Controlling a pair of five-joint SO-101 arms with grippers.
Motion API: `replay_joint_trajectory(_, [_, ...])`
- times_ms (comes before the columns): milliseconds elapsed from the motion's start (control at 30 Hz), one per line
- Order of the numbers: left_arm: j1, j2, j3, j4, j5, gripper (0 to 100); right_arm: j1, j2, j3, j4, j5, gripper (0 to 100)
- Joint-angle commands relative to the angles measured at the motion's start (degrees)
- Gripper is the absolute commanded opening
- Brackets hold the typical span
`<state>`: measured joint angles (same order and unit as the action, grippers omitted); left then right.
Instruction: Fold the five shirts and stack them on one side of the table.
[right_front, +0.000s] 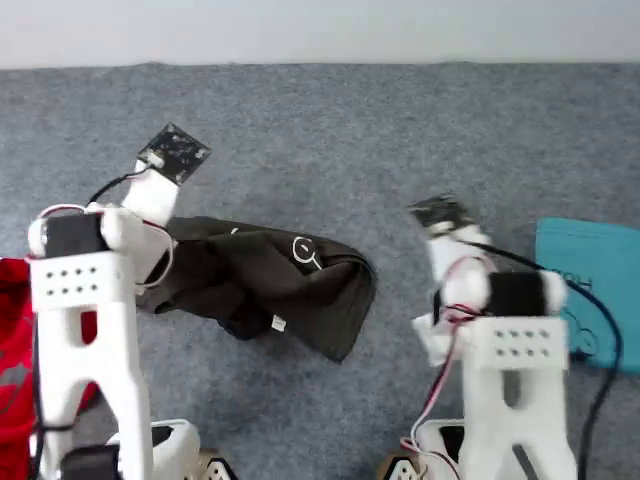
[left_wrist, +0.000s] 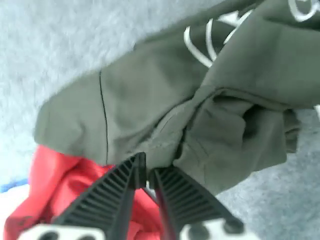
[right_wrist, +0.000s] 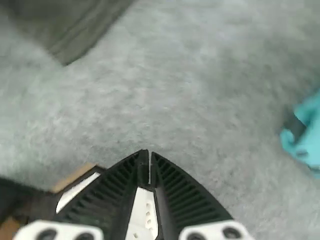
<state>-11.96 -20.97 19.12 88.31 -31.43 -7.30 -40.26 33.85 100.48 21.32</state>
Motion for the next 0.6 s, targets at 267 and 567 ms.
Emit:
replay_joint_trajectory(267, [-5.01,5.54,-2.77,-1.05,-0.26,21,-22.11,18.95,-10.73,0.13,4.66,21.5])
replay_joint_trajectory(567, [-9.93,2.02,-3.03,-0.79,-0.18,21,-29.67,34.42,-13.1,-11.12,4.66,24.3])
